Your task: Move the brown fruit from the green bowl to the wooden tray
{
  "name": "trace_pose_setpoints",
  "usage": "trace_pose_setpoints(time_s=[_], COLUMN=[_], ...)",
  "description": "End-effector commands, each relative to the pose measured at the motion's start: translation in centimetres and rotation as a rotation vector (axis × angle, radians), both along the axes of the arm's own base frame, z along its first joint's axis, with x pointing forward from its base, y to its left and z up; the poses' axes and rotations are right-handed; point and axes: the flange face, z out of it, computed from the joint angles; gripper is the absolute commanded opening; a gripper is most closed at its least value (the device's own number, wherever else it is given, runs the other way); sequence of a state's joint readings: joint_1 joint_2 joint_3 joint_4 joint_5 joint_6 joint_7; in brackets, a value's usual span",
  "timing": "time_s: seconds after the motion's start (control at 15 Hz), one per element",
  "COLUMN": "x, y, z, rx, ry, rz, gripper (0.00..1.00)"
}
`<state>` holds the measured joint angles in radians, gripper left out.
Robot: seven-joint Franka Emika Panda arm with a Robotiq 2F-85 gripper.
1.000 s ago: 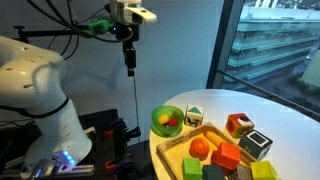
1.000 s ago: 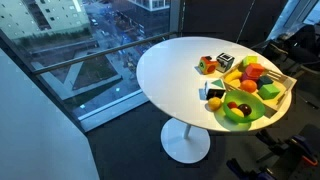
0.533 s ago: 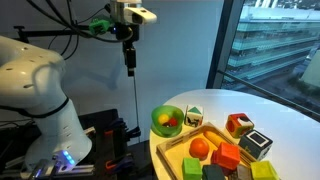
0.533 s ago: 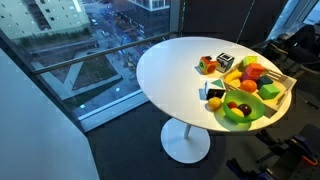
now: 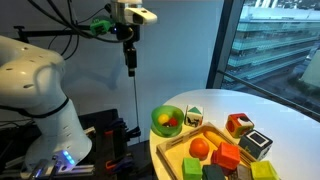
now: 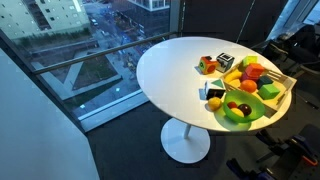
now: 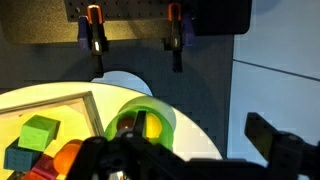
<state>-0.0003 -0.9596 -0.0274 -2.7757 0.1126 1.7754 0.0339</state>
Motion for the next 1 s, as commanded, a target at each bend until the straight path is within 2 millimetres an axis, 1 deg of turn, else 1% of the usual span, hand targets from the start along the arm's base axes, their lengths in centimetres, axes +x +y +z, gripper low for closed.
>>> trace_pose_setpoints(time_s=[0.0, 0.2, 0.67, 0.93], x=[1.5, 3.0, 7.9, 10.1], y=[-0.4, -0.4, -0.8, -1.3], z=[-0.7, -2.0, -4.9, -6.5], rx=[-0.028, -0.048, -0.124, -0.166], ry=[0.007, -0.004, -0.035, -0.019], rz=[0.0, -0.005, -0.011, 0.007], gripper=[1.0, 1.0, 1.0, 1.0])
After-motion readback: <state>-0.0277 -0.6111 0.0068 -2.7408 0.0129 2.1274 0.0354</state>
